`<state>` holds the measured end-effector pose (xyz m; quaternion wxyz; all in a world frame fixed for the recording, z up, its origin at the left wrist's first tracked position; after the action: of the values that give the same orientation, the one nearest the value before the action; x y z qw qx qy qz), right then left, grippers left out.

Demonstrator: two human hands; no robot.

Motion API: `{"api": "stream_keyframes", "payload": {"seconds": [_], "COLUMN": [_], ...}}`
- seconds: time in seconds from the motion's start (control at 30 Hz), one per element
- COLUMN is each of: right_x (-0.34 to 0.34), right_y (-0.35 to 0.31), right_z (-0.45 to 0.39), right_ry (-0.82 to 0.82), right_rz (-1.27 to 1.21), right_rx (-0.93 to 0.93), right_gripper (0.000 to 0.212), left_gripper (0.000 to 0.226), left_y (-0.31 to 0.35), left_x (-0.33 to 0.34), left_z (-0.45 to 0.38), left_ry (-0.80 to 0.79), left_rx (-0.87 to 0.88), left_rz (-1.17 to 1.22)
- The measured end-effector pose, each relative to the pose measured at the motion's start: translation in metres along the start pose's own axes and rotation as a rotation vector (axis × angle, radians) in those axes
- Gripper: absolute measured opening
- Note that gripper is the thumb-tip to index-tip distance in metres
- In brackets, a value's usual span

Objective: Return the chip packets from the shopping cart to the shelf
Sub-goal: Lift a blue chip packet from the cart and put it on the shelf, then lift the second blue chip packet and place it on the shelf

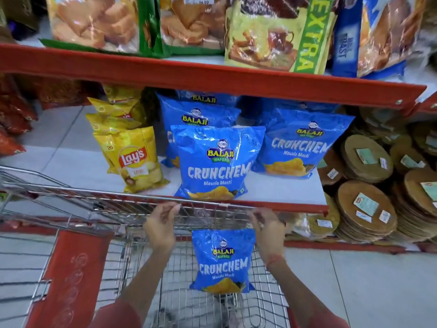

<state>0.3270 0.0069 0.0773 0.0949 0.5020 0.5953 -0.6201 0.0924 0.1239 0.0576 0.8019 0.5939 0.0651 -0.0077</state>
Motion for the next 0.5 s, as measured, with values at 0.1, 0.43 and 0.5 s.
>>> {"api": "stream_keyframes", "payload": {"seconds": [0.1,0.43,0.5], "right_x": [0.022,0.043,0.037], "right_y": [0.024,0.027,0.028], "right_z": [0.016,0.014,0.017], "right_ry": [-0.347,-0.765,-0.756], "right_rz": [0.354,0.692,0.661], "right_rx": [0.014,-0.071,-0.036], "right_gripper": [0.026,0.032,0.026], "left_gripper": [0.006,0.020,0.009], "left_y": [-0.040,-0.087,-0.088], "left_x": [0.002,0.019,0.012], "left_z": [0.006,0.013,0.018], "left_ry": [-0.041,-0.193,-0.195], "left_rx": [-0.080,-0.438,-0.428], "left_rz": [-0.212,-0.601,-0.533]}}
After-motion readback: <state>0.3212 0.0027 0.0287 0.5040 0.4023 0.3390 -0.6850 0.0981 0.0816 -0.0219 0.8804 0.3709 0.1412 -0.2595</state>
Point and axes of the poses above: each hand's wrist, its own z-axis away from the middle knuckle, its own x-axis out of the palm, y = z × x, the point moved 3 cm from there along -z, towards the middle knuckle, and after that the axes turned 11 degrees about -x, right-handed, at the moved point
